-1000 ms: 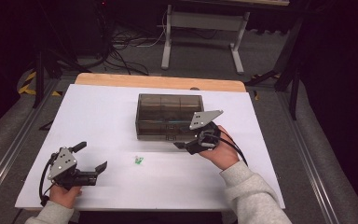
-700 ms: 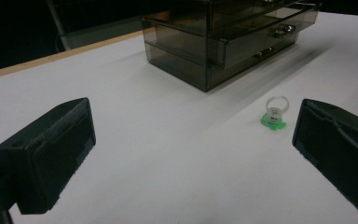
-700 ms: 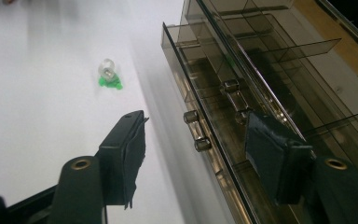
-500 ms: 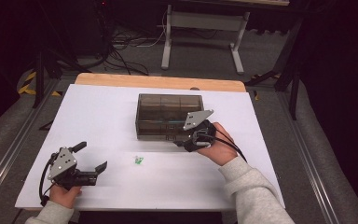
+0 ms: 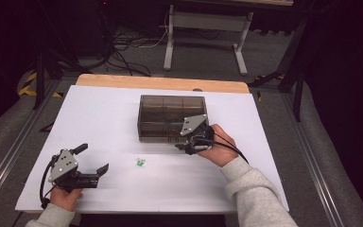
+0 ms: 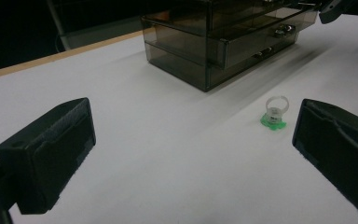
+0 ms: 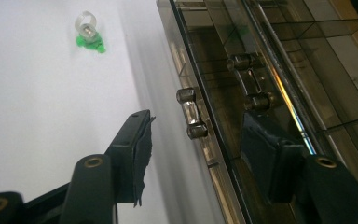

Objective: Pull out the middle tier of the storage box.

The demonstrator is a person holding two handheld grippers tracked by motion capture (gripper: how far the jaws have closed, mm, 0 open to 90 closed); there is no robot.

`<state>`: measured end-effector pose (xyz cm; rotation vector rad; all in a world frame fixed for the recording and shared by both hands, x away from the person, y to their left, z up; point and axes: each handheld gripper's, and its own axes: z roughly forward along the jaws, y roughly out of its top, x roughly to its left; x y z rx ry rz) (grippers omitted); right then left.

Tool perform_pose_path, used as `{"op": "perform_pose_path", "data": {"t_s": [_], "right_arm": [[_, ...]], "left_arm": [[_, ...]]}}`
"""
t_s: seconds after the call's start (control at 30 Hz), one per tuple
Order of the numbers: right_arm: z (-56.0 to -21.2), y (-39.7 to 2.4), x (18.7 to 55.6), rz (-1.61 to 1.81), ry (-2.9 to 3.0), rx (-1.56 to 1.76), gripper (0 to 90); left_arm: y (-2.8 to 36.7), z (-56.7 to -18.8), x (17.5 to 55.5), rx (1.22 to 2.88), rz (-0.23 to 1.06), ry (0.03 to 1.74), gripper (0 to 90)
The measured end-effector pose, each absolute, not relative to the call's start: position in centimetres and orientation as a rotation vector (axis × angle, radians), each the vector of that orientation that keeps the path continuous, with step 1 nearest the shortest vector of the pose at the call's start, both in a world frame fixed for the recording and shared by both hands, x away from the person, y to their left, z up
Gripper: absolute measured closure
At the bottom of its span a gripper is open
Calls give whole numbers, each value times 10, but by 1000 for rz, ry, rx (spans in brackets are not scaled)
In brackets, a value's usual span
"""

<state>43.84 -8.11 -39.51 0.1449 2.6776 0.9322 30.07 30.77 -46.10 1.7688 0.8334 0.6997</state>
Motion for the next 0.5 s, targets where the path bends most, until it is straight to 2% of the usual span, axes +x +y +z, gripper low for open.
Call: {"op": "perform_pose_path", "data": {"t_s": [0.5], "right_arm": [[-408,-71,442,844,2693,117,480]], "left_arm": [[308,-461,301,1765,699,832,3]]}}
